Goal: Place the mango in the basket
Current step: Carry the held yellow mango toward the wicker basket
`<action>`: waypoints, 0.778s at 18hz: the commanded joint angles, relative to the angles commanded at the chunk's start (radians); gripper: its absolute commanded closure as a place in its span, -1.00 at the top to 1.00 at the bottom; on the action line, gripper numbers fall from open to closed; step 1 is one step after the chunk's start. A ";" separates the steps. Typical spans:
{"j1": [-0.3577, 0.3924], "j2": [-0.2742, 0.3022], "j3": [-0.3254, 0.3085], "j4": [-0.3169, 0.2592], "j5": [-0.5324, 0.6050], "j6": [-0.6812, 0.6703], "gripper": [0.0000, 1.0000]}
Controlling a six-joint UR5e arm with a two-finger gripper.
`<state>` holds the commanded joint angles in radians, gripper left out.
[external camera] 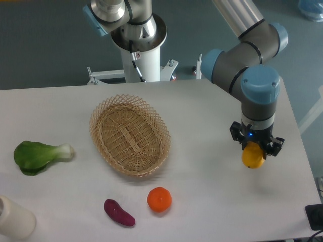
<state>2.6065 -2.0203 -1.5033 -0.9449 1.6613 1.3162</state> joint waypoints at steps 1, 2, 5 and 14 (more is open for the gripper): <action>-0.026 0.006 0.003 0.000 0.002 0.002 0.13; -0.043 0.020 0.002 -0.003 0.003 0.002 0.13; -0.092 0.037 -0.021 -0.023 0.005 -0.029 0.13; -0.146 0.074 -0.066 -0.046 -0.070 -0.061 0.13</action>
<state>2.4605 -1.9467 -1.5692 -0.9910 1.5909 1.2548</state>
